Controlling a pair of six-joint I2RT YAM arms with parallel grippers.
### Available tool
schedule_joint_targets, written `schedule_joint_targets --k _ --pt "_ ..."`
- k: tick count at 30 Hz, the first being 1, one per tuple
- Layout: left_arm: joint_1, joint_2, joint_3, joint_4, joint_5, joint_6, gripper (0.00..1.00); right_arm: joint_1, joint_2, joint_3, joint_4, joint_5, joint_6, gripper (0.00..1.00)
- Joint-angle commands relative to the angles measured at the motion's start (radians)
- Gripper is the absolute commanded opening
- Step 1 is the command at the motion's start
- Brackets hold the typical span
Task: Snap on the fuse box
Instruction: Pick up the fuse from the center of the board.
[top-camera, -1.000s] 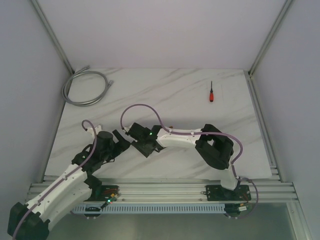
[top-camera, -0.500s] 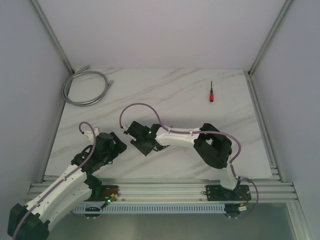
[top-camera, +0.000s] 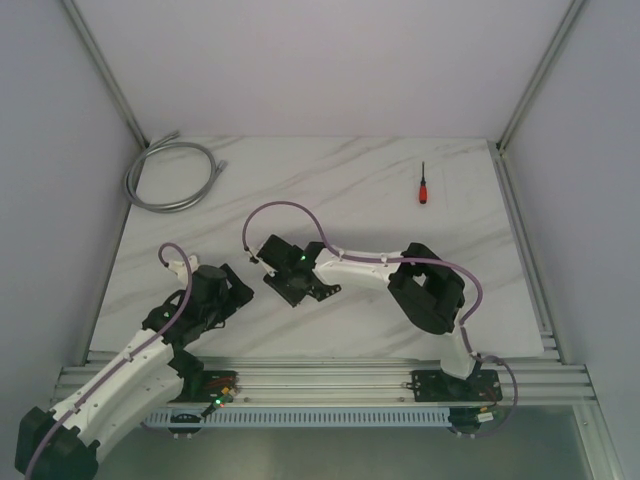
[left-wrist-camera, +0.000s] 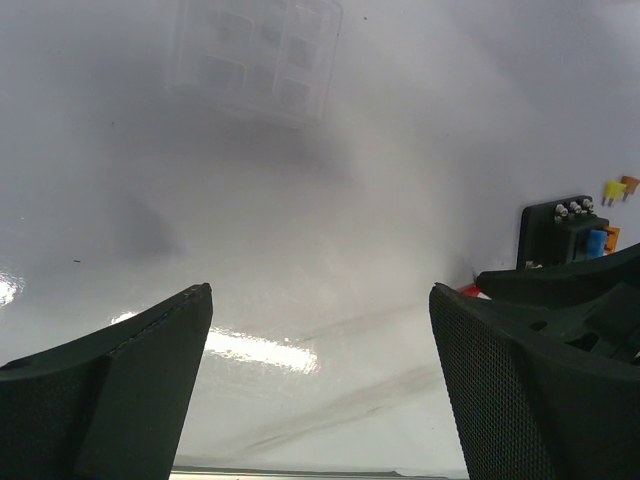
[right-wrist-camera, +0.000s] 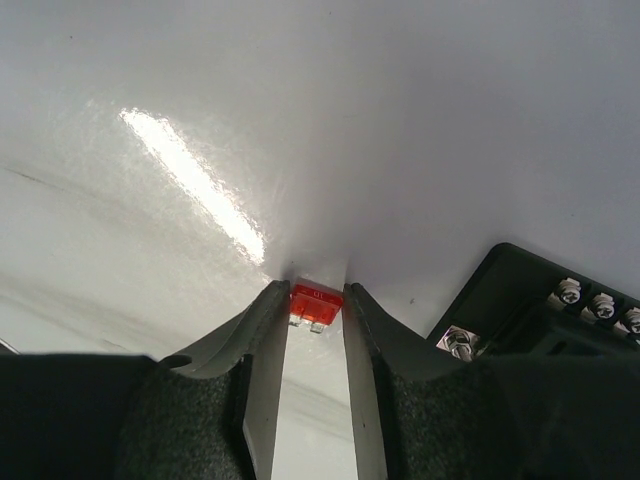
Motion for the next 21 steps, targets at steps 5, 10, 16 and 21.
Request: schedule_joint_targets --k 5,10,16,21 --pt "0.003 -0.002 0.03 0.014 0.006 0.029 0.98 -0.007 0.033 -0.03 -0.096 0.017 0.088 0.4" --pt "0.003 0.008 0.029 0.026 0.014 0.029 0.99 -0.006 0.026 -0.03 -0.126 0.068 0.181 0.41" --pt "0.003 0.015 0.031 0.032 0.023 0.029 0.98 -0.001 0.032 -0.024 -0.139 0.087 0.229 0.4" --pt "0.003 0.015 0.031 0.036 0.027 0.03 0.98 0.003 0.046 -0.017 -0.153 0.086 0.231 0.37"
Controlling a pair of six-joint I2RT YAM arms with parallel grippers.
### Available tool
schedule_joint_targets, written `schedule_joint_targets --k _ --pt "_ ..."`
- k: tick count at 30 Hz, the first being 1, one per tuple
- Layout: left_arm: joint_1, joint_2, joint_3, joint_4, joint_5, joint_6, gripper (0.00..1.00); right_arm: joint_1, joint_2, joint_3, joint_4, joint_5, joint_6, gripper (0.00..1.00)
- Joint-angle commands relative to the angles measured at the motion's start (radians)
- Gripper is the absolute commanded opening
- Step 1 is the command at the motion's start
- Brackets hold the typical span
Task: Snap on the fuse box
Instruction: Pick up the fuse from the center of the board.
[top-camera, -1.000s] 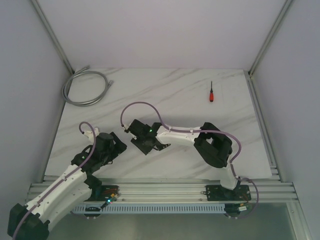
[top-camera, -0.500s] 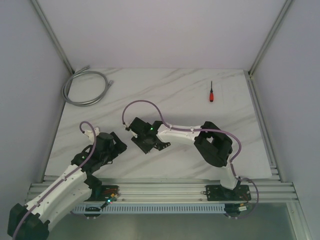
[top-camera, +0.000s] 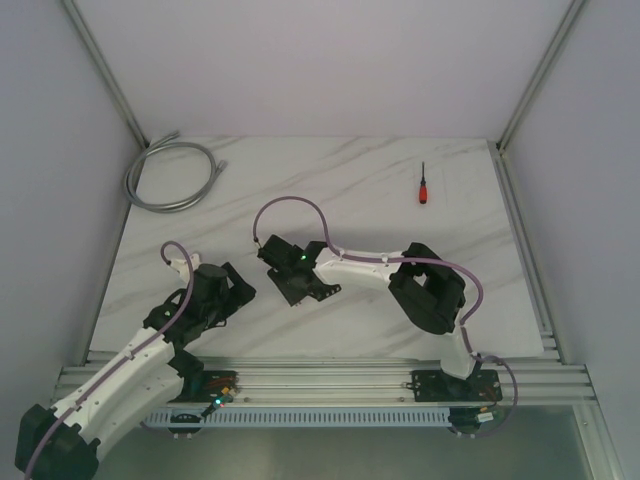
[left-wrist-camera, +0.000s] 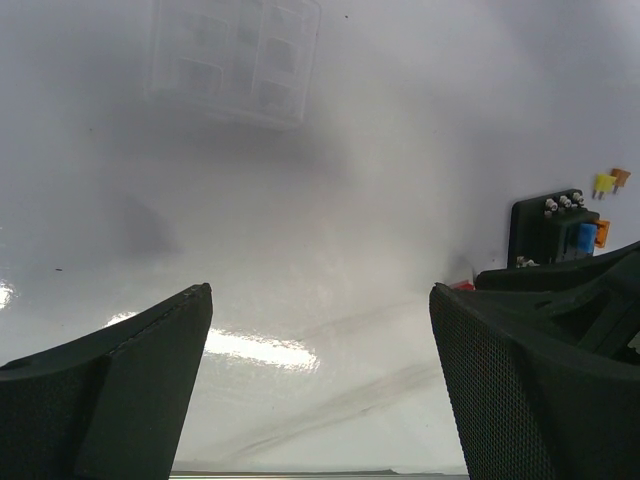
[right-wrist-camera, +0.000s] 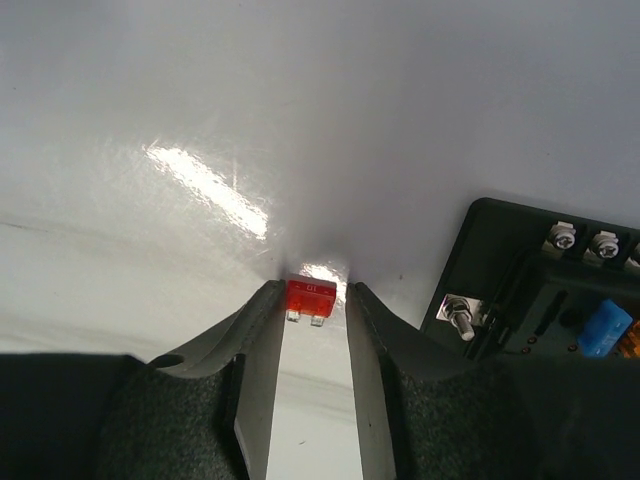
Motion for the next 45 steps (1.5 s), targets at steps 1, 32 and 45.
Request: schedule_joint_targets --k 1,32,45 --pt "0.004 -0.001 0.028 0.011 0.012 0.013 0.98 0.006 0.054 -0.014 -0.13 0.025 0.03 0.37" --pt "0.002 -0.006 0.012 0.13 0.112 0.067 0.97 -0.013 0.062 -0.021 -0.115 0.056 0.005 0.19" --pt "-0.098 -0.006 -0.049 0.512 0.177 0.136 0.74 -0.111 -0.244 -0.107 0.011 0.053 0.189 0.15"
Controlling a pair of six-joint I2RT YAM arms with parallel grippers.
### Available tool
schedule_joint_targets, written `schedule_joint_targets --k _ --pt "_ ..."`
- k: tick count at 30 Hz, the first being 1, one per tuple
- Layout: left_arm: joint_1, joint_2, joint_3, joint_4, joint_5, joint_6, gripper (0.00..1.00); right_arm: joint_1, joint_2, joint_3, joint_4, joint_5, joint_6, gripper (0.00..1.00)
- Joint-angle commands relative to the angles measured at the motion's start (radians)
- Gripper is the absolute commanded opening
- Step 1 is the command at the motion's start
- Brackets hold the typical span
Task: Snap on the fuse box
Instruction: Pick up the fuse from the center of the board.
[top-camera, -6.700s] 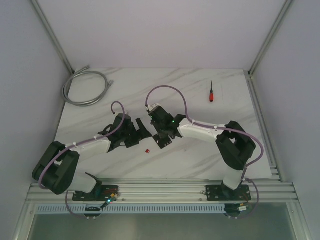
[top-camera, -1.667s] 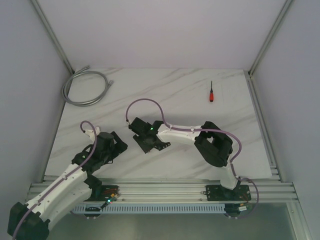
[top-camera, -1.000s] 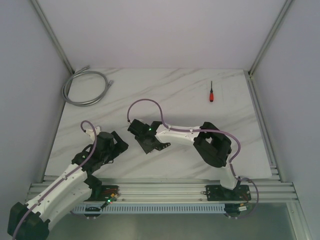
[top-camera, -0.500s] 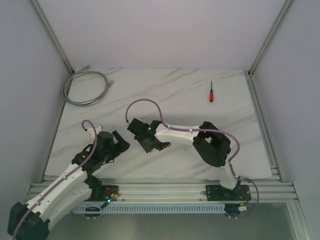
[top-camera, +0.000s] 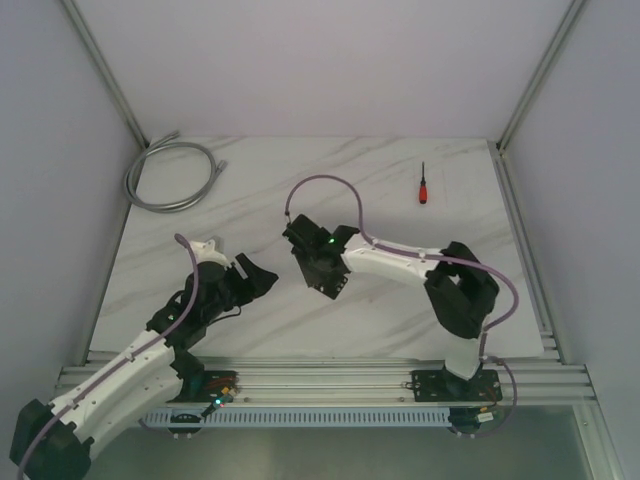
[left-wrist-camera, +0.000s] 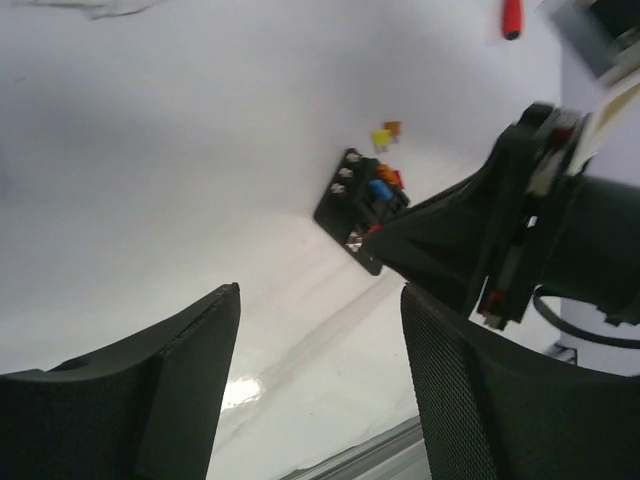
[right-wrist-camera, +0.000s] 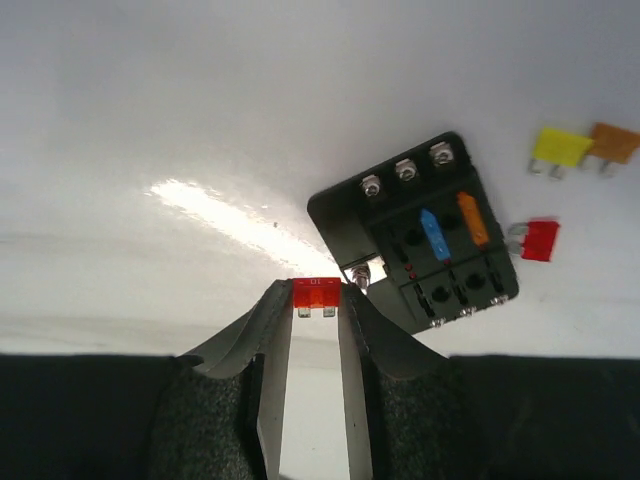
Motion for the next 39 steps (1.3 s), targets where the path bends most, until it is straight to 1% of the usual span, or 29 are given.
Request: schedule_joint_targets --k 1,6,11,15,18,22,31,39 --pt "-0.054 0.028 -0.02 0.191 -0.004 0.046 0.73 -0.021 -0.132 -0.038 0.072 0.016 0.108 0.15" --pt "-0.133 0.09 -0.016 0.315 -0.054 0.067 0.69 -0.033 -0.237 -0.092 0.137 0.049 0.191 0.15" --pt "-0.209 0.163 0.011 0.444 -0.11 0.127 0.61 -0.033 -0.307 -0.137 0.197 0.038 0.273 0.15" --pt "-0.248 0.238 0.039 0.535 -0.129 0.159 0.53 -0.032 -0.362 -0.182 0.254 0.043 0.336 0.15" --pt "-0.267 0.284 0.058 0.558 -0.163 0.164 0.46 -0.032 -0.407 -0.21 0.28 0.052 0.366 0.15" --pt "-0.272 0.33 0.076 0.615 -0.144 0.172 0.4 -0.032 -0.441 -0.241 0.304 0.052 0.391 0.15" --pt "-0.296 0.401 0.114 0.654 -0.139 0.182 0.35 -0.032 -0.478 -0.283 0.337 0.051 0.42 0.15" --pt "-0.295 0.42 0.127 0.685 -0.151 0.18 0.2 -0.031 -0.509 -0.333 0.367 0.04 0.45 0.14"
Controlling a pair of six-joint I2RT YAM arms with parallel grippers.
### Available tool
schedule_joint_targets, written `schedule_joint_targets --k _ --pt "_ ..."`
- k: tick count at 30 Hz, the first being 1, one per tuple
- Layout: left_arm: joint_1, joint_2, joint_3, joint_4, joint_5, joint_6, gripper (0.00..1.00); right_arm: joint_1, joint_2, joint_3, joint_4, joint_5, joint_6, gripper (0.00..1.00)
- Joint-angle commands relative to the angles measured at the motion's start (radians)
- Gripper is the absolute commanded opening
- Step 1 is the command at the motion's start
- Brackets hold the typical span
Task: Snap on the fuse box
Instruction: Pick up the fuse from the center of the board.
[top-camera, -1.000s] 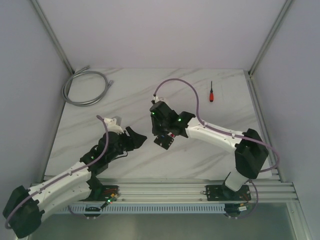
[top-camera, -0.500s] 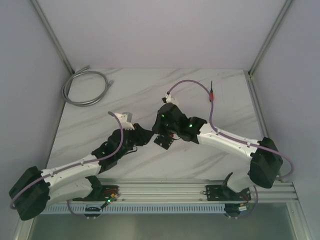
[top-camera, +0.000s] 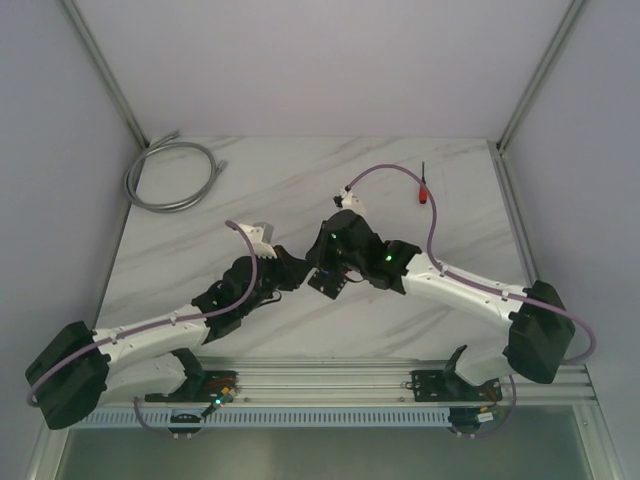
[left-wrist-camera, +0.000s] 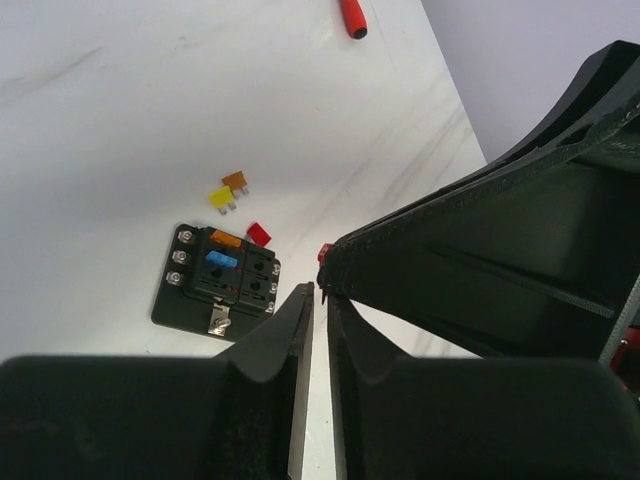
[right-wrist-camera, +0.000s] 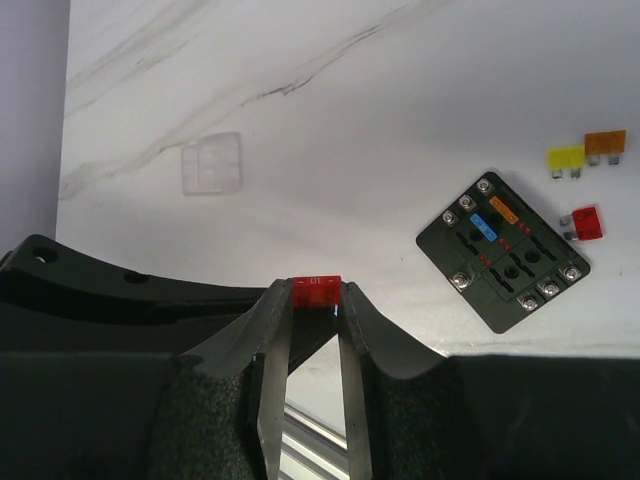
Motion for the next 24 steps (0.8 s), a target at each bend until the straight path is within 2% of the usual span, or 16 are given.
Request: schedule_joint_targets --k 1,9,14,17,20,24 --pt "0.001 0.009 0.047 0.088 -0.019 0.013 0.18 0.002 -0.031 -0.034 0.025 -0.002 0.035 0.14" --pt "0.0 0.0 0.041 0.088 0.012 0.021 0.0 0.002 -0.055 -0.08 0.075 -0.012 0.047 0.17" --pt "0.0 -0.007 0.038 0.057 0.0 0.037 0.0 -0.008 -0.088 -0.1 0.106 -0.021 0.023 0.27" --pt "0.002 -0.016 0.039 0.036 0.004 0.064 0.0 -0.032 -0.122 -0.106 0.121 -0.05 -0.032 0.4" --pt "0.012 -0.036 0.044 0.008 0.034 0.115 0.0 -0.098 -0.179 -0.131 0.16 -0.157 -0.156 0.43" --pt "0.037 -0.082 0.065 -0.018 0.159 0.204 0.0 -0.22 -0.252 -0.167 0.235 -0.438 -0.342 0.43"
